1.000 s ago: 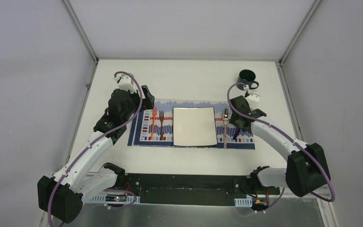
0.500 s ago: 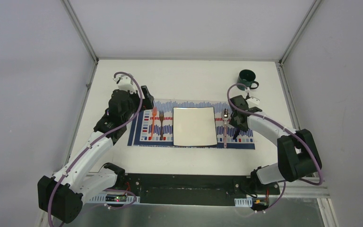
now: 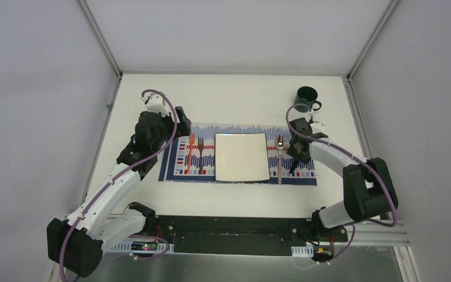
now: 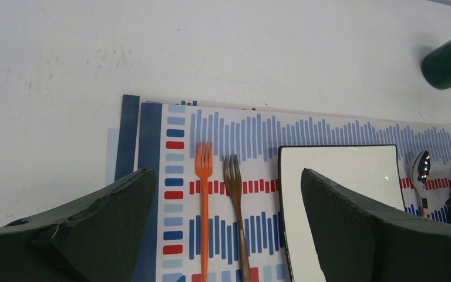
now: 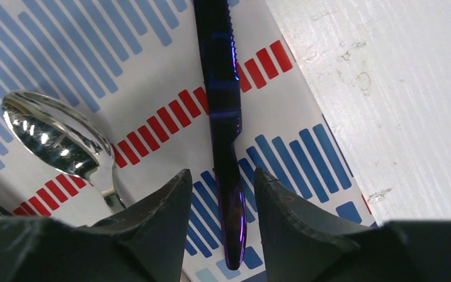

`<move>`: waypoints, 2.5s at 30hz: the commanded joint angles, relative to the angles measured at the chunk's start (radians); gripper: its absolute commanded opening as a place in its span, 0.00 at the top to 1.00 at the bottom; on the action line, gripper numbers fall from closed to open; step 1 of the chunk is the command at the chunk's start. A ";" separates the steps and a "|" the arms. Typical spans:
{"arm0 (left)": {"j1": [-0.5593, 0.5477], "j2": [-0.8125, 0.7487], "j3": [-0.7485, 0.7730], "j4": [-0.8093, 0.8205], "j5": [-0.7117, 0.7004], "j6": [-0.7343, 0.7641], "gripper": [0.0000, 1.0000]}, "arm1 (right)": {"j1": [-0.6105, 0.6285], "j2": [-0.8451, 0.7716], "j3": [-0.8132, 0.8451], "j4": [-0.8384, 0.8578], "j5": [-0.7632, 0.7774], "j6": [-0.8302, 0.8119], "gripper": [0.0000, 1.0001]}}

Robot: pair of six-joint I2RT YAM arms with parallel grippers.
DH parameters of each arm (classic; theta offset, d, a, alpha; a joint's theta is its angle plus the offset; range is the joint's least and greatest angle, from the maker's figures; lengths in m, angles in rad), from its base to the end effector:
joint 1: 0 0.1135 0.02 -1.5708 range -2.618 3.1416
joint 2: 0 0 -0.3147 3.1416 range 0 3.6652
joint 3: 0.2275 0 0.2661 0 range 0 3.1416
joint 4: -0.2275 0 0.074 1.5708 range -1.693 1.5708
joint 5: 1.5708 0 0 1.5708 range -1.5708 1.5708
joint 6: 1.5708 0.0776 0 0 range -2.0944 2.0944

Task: Set the dinner table for one person

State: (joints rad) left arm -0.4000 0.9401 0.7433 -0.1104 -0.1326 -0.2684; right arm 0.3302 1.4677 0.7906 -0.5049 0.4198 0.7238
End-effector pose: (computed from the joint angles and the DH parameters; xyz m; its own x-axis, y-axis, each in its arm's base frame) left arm 0.2290 -0.0857 0.3302 -0.3401 -0.1416 -0.9297 0.1864 0.9588 -0.2142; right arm 0.2772 0.0616 0.1768 -0.7552 0.3804 -0.5338 0.4674 0.8835 -0.0316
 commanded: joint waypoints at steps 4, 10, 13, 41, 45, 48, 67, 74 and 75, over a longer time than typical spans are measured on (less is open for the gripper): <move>-0.007 -0.005 0.007 0.041 -0.021 0.021 0.01 | -0.041 0.018 -0.005 0.043 -0.031 -0.025 0.56; -0.007 -0.015 0.008 0.037 -0.025 0.024 0.01 | -0.048 0.043 -0.006 0.061 -0.062 -0.032 0.60; -0.007 -0.019 0.008 0.034 -0.027 0.024 0.01 | -0.050 0.049 -0.014 0.070 -0.070 -0.035 0.60; -0.007 -0.049 -0.009 0.032 -0.033 0.012 0.01 | -0.059 -0.010 0.026 -0.091 -0.131 -0.105 0.91; -0.007 -0.050 -0.011 0.032 -0.035 0.012 0.01 | -0.062 -0.039 0.028 -0.128 -0.132 -0.118 0.91; -0.007 -0.050 -0.013 0.032 -0.037 0.011 0.01 | -0.063 -0.051 0.028 -0.149 -0.121 -0.134 0.82; -0.007 -0.046 -0.016 0.040 -0.033 0.004 0.01 | -0.049 -0.104 -0.003 -0.048 -0.291 -0.166 1.00; -0.007 -0.052 -0.018 0.035 -0.034 0.002 0.01 | -0.029 -0.072 0.004 -0.043 -0.315 -0.166 1.00; -0.007 -0.052 -0.017 0.034 -0.034 0.001 0.01 | -0.026 -0.065 0.007 -0.047 -0.320 -0.169 1.00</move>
State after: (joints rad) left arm -0.4000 0.9138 0.7261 -0.1078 -0.1547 -0.2687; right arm 0.2897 1.3857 0.7872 -0.5781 0.1310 0.5510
